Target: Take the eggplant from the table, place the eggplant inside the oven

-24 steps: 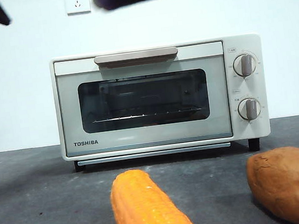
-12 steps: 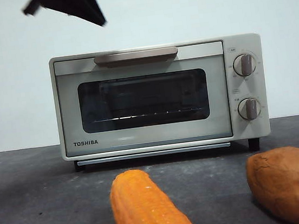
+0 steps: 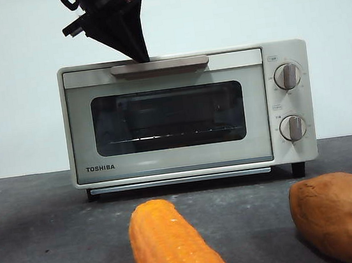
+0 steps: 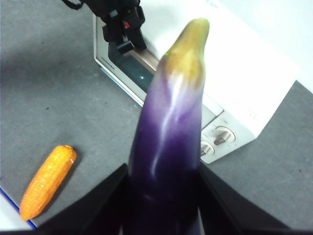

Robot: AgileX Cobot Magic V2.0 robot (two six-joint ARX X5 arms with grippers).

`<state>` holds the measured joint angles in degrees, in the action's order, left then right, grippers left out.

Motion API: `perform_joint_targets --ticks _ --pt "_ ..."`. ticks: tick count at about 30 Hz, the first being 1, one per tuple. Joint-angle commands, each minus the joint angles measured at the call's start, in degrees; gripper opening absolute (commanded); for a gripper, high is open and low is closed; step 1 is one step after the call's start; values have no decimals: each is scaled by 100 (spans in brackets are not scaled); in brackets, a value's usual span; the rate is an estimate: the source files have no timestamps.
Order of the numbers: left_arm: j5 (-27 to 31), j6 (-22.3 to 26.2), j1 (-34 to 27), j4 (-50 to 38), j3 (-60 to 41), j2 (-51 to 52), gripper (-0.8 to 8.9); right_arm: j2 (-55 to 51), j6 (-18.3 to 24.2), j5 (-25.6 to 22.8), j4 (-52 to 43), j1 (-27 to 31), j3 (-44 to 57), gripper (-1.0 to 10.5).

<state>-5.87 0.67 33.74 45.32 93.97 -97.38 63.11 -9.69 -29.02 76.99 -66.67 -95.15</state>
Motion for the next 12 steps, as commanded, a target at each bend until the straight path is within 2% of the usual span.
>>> perform_joint_targets --ticks 1,12 --pt "37 131 122 345 103 -192 6 -35 -173 -129 426 -81 68 136" --pt "31 321 678 1864 122 -190 6 -109 -192 -146 426 -81 466 136"
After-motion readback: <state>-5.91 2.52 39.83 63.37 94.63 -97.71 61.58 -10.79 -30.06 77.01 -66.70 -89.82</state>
